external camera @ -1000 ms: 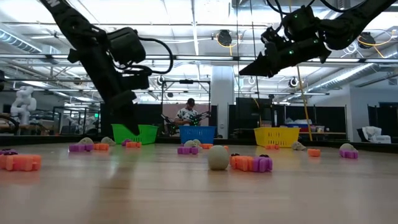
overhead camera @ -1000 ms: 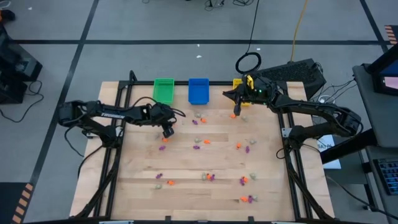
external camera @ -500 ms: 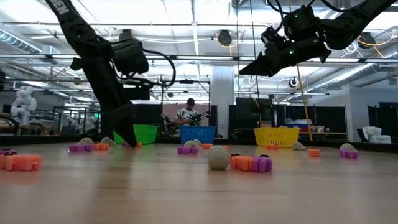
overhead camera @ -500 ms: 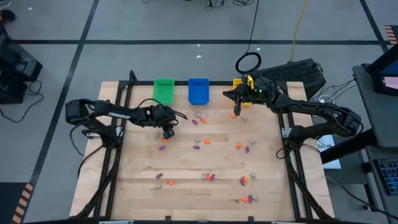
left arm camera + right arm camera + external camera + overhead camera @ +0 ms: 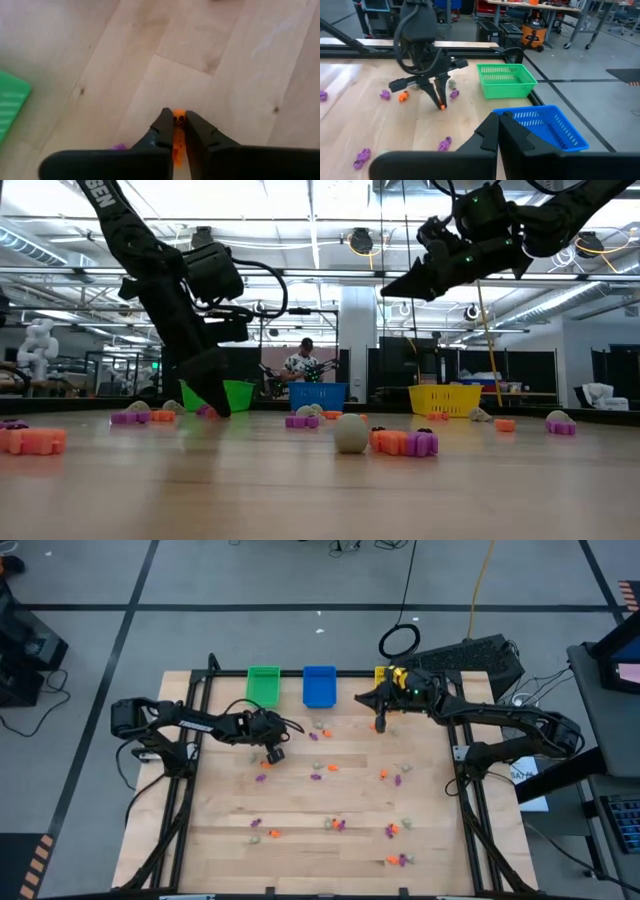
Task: Sort Halloween decoration
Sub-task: Put the orange skeleton toy into the green bin
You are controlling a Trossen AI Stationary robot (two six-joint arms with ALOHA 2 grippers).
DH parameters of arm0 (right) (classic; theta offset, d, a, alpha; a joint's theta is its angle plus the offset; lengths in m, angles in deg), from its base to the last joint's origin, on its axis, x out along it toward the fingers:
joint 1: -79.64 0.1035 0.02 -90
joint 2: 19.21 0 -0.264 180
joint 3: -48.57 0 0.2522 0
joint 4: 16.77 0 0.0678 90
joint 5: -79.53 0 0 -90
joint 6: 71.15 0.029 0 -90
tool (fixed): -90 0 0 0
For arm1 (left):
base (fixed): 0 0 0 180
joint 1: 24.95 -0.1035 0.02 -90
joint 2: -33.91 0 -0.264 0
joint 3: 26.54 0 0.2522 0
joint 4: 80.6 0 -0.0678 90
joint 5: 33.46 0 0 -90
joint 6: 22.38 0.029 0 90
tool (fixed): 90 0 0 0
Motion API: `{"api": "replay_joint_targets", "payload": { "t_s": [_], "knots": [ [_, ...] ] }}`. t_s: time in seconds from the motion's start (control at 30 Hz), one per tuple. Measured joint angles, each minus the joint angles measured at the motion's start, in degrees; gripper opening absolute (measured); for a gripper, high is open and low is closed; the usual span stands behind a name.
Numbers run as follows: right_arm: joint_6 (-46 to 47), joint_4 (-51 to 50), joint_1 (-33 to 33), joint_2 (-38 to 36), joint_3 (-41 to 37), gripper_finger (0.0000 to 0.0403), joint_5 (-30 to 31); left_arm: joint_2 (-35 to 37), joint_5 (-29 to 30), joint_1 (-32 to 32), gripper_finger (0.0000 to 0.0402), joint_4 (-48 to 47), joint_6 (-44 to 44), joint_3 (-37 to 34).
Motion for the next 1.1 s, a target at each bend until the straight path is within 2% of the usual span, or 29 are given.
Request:
{"api": "replay_joint_targets", "payload": {
  "t_s": [0.17,0.3,0.43,0.57,0.77,0.87,0.97,1.1],
  "knots": [
    [-0.8,0.0,0.8,0.0,0.0,0.0000,0.0,1.3,0.0,0.0,0.0015,-1.0,0.1,0.2],
    [-0.9,0.0,0.9,0.0,0.0,0.0000,0.0,5.3,0.7,-1.6,0.0010,-6.5,0.1,2.6],
    [-1.9,0.0,0.9,0.0,0.0,0.0000,0.0,9.4,1.7,-5.8,0.0008,-7.5,0.2,5.8],
    [-3.6,0.7,0.9,0.0,0.0,0.0000,0.0,10.7,2.3,-12.8,0.0007,-7.7,1.2,8.2],
    [-7.0,1.2,0.9,0.0,0.0,0.0000,0.0,9.7,2.4,-26.0,0.0006,-7.3,2.0,11.7],
    [-8.2,2.9,0.5,0.0,0.0,0.0000,0.3,7.9,-1.8,-31.5,0.0006,-7.1,3.0,12.2],
    [-8.1,4.6,0.1,0.0,0.0,0.0000,0.4,4.9,-7.4,-34.7,0.0006,-7.4,3.8,12.1],
    [-8.1,5.0,-0.3,0.0,0.0,0.0000,0.4,0.7,-8.4,-35.4,0.0006,-5.6,5.6,12.2]
  ]
}}
